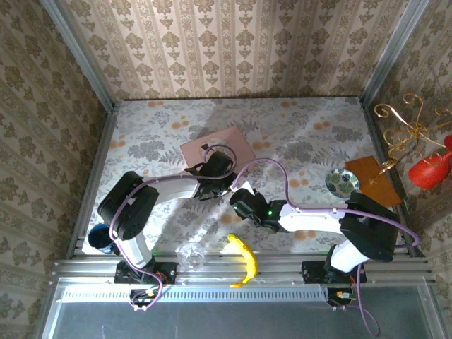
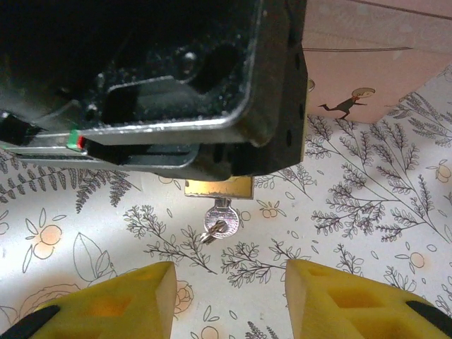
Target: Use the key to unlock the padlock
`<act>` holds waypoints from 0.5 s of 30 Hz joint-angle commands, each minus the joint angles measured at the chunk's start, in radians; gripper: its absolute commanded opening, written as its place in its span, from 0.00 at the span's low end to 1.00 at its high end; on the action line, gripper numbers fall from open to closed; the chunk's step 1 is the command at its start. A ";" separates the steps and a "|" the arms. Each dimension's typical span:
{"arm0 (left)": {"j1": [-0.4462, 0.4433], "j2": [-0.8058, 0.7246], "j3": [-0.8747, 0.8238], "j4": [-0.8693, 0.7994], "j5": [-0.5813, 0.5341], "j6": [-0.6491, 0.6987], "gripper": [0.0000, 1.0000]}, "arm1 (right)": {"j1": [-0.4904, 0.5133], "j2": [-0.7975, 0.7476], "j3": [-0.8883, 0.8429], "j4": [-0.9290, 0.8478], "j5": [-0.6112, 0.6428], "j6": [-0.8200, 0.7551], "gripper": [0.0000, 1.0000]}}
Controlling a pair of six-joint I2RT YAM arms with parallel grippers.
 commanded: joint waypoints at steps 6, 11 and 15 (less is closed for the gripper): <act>0.006 -0.045 0.021 -0.034 0.042 -0.001 0.00 | 0.021 0.115 0.069 0.006 0.093 -0.093 0.45; 0.007 -0.049 0.027 -0.049 0.038 0.006 0.00 | 0.042 0.163 0.110 0.005 0.209 -0.121 0.44; 0.006 -0.043 0.028 -0.051 0.044 0.005 0.00 | 0.059 0.199 0.145 0.003 0.298 -0.161 0.43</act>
